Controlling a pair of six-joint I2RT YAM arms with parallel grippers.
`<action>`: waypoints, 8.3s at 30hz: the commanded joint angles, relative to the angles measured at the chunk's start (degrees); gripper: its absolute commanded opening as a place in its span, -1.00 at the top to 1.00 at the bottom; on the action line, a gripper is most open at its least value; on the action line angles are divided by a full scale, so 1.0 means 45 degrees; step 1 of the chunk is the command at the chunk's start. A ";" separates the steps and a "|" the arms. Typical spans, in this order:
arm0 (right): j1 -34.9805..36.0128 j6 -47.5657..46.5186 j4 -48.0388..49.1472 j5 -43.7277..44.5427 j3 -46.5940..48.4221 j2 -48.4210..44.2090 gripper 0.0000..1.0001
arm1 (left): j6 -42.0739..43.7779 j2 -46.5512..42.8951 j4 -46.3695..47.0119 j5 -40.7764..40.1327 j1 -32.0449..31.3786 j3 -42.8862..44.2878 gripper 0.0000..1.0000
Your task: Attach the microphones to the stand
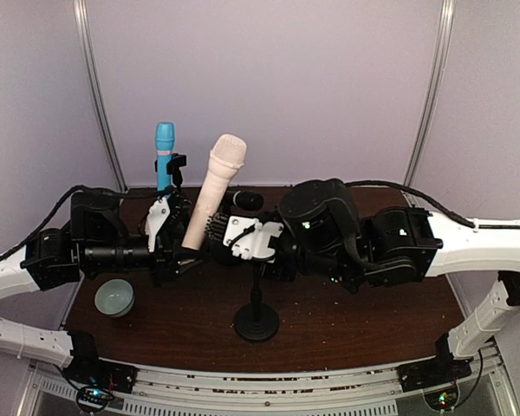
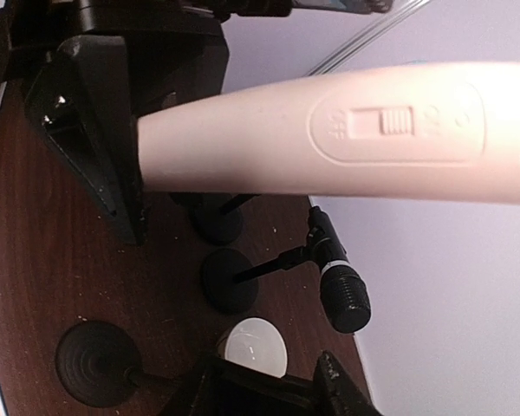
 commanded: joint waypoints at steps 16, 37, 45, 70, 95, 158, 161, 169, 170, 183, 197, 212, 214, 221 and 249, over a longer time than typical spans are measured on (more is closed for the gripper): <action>0.0244 -0.0509 -0.1245 -0.0909 0.0259 -0.1170 -0.54 | -0.0088 -0.0325 0.0891 -0.0282 0.0095 -0.0252 1.00; -0.4903 0.5373 0.0968 -1.0482 -0.3012 -0.3602 -0.19 | -0.0204 0.0213 0.0907 0.0031 0.0095 0.0105 1.00; -0.4912 0.5698 0.1043 -1.1329 -0.2788 -0.2955 0.17 | -0.0308 0.0142 0.0844 0.0035 0.0095 0.0042 1.00; -0.4018 0.6422 -0.0167 -1.2691 -0.2240 -0.3168 0.31 | -0.0092 0.0560 0.0772 0.0193 0.0095 0.0342 1.00; -0.6353 0.3866 0.4472 -1.4875 -0.5237 -0.4320 -0.89 | -0.0093 -0.0443 -0.1143 0.0769 0.0085 0.0885 1.00; -0.6350 0.4000 0.4227 -1.6854 -0.4345 -0.2441 0.52 | 0.0010 -0.0285 -0.0490 0.1765 -0.0312 0.1404 1.00; -0.6362 0.4285 0.4590 -1.6882 -0.4465 -0.2436 0.54 | 0.0048 -0.0099 -0.0273 0.1878 -0.0523 0.1182 1.00; -0.6363 0.5190 0.5697 -1.7043 -0.4783 -0.2327 0.55 | -0.0030 0.0658 0.0549 0.1541 -0.1309 0.0575 1.00; -0.6363 0.5297 0.5833 -1.7064 -0.4824 -0.2313 0.55 | -0.0057 0.0721 0.0693 0.1525 -0.1311 0.0409 1.00; -0.6336 0.6313 0.6750 -1.6954 -0.5128 -0.2289 0.55 | -0.0572 0.1698 0.0208 -0.0521 -0.1585 0.0190 1.00; -0.6306 0.6997 0.6651 -1.6030 -0.5158 -0.2352 0.35 | -0.0627 0.2294 -0.0646 -0.2506 -0.2263 0.1272 1.00; -0.6259 0.6390 0.5617 -1.5246 -0.5490 -0.3252 -0.53 | -0.0837 0.1672 -0.0352 -0.3168 -0.2617 0.1076 -0.32; -0.6264 0.6289 0.5354 -1.5133 -0.5498 -0.3456 -0.54 | -0.0672 0.1003 0.0308 -0.3013 -0.2696 0.0621 -0.63; -0.6248 0.6504 0.4726 -1.4487 -0.5868 -0.4218 -0.55 | -0.0073 0.0271 0.1151 -0.2457 -0.2680 0.1019 -0.96; -0.6215 0.6972 0.0709 -0.9734 -0.7257 -0.6777 -0.53 | 0.0905 0.5702 -0.0847 0.0705 -0.1877 0.6895 0.10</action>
